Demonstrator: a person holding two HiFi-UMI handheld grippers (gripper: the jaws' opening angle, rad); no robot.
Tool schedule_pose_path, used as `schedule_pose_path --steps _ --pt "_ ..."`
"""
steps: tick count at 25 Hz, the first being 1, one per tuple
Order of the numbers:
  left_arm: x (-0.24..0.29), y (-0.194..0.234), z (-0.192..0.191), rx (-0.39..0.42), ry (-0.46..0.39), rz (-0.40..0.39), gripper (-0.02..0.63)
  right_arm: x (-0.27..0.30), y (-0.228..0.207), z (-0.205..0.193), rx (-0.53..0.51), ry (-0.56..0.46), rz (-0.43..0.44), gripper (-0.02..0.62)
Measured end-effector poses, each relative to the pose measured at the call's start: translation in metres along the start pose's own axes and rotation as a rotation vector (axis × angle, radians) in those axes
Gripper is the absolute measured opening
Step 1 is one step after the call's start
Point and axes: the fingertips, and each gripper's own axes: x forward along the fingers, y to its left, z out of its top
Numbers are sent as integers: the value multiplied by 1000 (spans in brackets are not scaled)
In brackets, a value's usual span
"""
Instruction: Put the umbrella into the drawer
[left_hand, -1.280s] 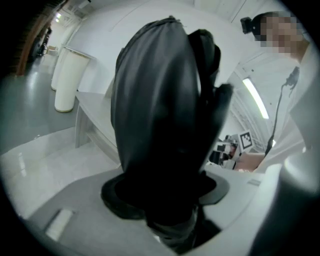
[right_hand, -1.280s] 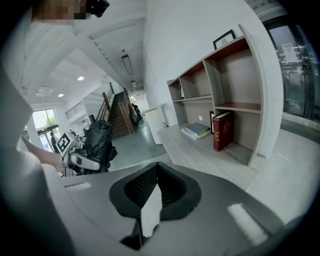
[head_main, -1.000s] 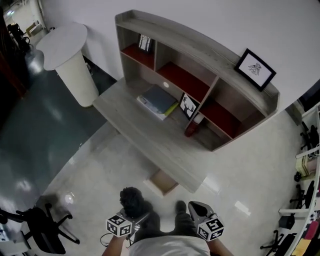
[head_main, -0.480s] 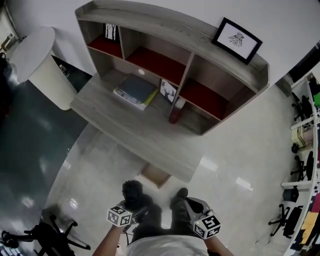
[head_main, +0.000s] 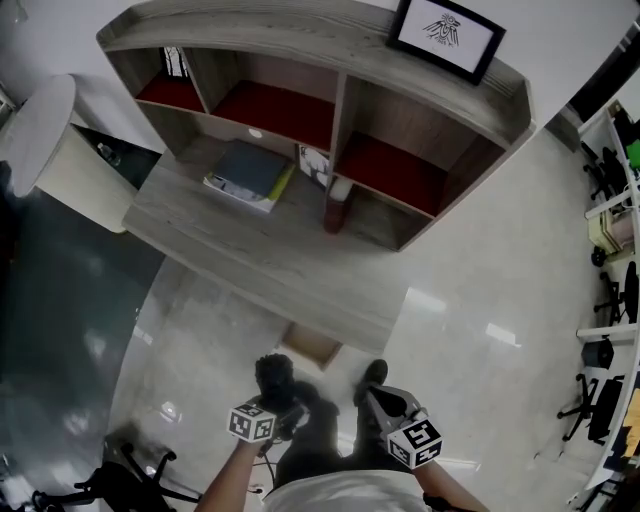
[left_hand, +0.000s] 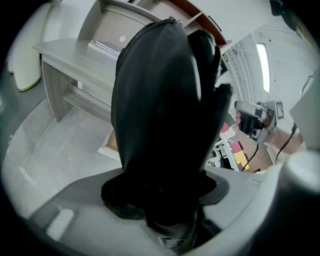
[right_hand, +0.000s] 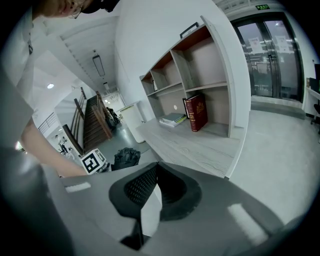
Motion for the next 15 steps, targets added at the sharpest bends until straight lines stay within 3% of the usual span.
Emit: schedule_pose_path --steps 15 --pt "92 43 -3 -69 92 -31 253 28 -22 -38 83 32 15 6"
